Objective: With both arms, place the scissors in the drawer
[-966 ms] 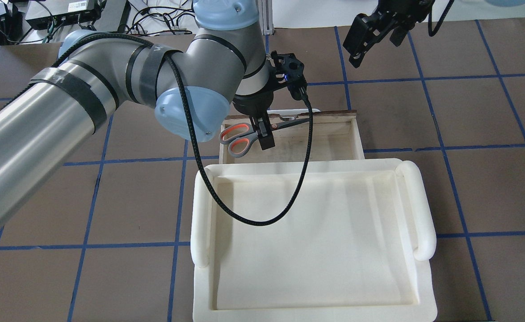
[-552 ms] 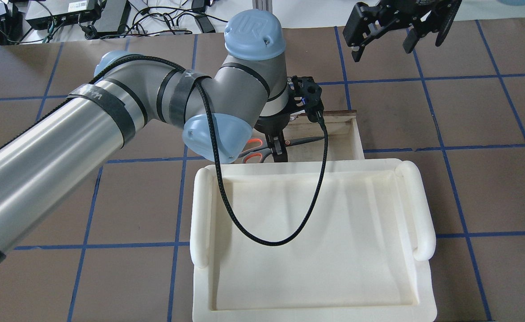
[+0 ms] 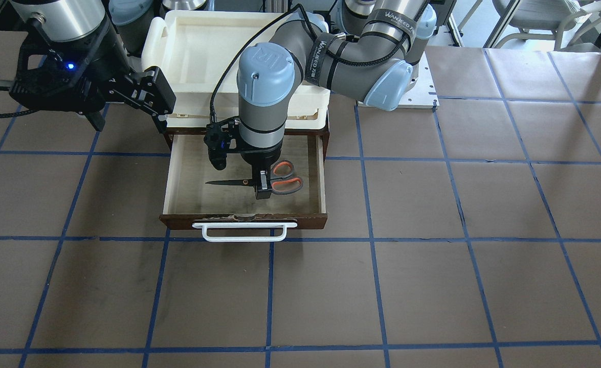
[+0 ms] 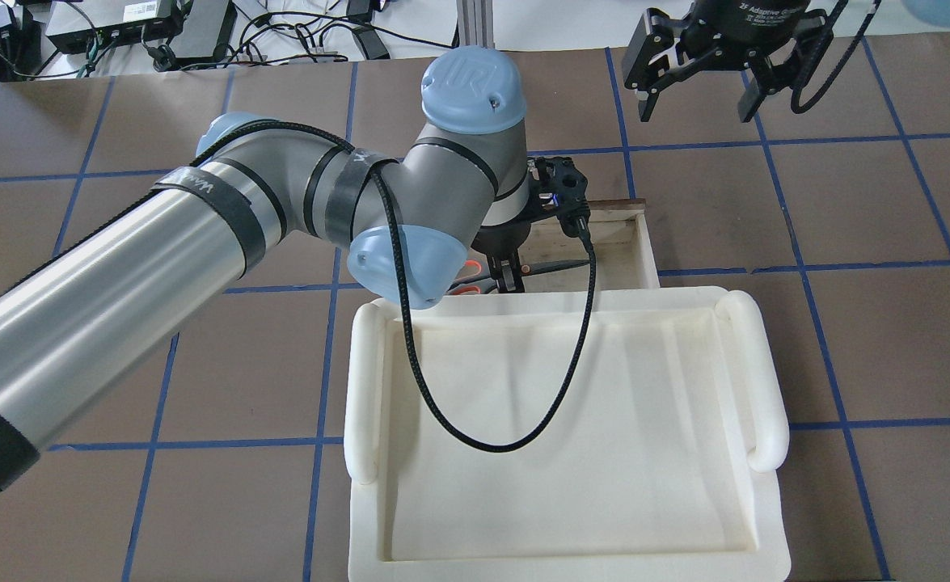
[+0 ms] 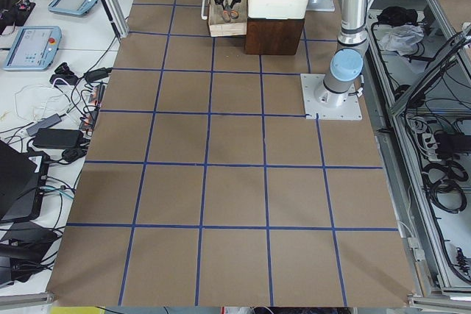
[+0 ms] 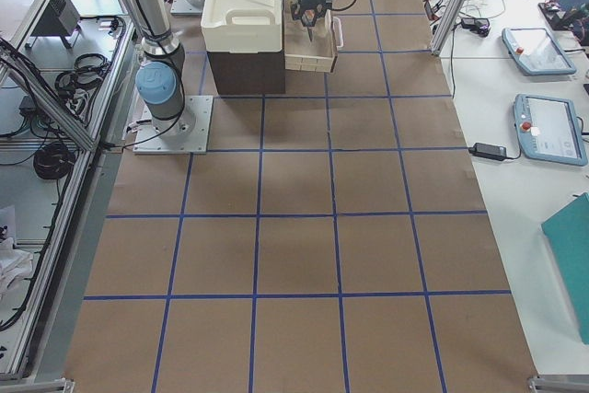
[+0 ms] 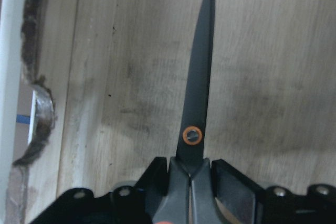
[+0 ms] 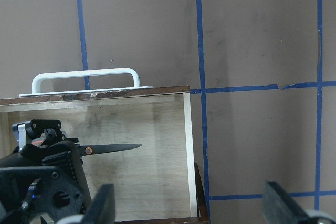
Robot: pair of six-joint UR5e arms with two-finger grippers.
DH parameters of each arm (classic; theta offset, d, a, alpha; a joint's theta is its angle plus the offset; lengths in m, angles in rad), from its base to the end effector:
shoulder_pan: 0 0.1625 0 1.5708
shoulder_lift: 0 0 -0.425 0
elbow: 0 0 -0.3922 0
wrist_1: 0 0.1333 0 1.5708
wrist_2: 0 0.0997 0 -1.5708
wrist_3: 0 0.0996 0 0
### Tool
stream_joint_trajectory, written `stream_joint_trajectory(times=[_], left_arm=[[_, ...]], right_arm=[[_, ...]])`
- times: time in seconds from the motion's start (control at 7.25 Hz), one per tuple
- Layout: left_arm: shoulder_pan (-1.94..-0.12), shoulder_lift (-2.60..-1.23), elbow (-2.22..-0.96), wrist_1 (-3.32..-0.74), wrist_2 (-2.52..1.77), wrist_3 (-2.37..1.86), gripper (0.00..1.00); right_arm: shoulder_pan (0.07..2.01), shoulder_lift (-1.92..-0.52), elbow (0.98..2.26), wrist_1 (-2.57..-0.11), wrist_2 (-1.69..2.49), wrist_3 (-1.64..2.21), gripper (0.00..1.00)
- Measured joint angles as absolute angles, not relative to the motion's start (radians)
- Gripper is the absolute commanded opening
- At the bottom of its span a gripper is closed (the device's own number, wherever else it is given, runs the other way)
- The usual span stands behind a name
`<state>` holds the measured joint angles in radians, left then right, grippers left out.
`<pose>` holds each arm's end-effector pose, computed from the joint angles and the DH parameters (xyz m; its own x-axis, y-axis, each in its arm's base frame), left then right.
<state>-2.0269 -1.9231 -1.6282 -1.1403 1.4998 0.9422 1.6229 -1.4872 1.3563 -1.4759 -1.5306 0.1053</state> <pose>-0.3939 -0.4841 0.3079 -0.1700 0.9851 0.0249 0.9827 0.1714 -0.0696 0.1646 -0.5197 0.5413 -0.9977 0.0517 -0.0437 0.0531 0.9981 -0.0316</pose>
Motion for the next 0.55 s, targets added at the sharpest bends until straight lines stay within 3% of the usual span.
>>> stream_joint_trajectory(times=[0.14,0.28,0.55], left_arm=[[-2.033,-1.932,-1.631,-1.138,1.501,0.943,0.37],[-2.04,-1.939,-1.634,-1.135,1.502,0.942,0.95],[-2.049,-1.942,-1.636,-1.132,1.497,0.915,1.0]], right_arm=[[1.623,-1.488,1.357,-1.477,-1.532,0.107,1.0],[1.623,-1.488,1.357,-1.479,-1.533,0.107,1.0],[1.623,-1.488,1.359,-1.488,-1.532,0.106,1.0]])
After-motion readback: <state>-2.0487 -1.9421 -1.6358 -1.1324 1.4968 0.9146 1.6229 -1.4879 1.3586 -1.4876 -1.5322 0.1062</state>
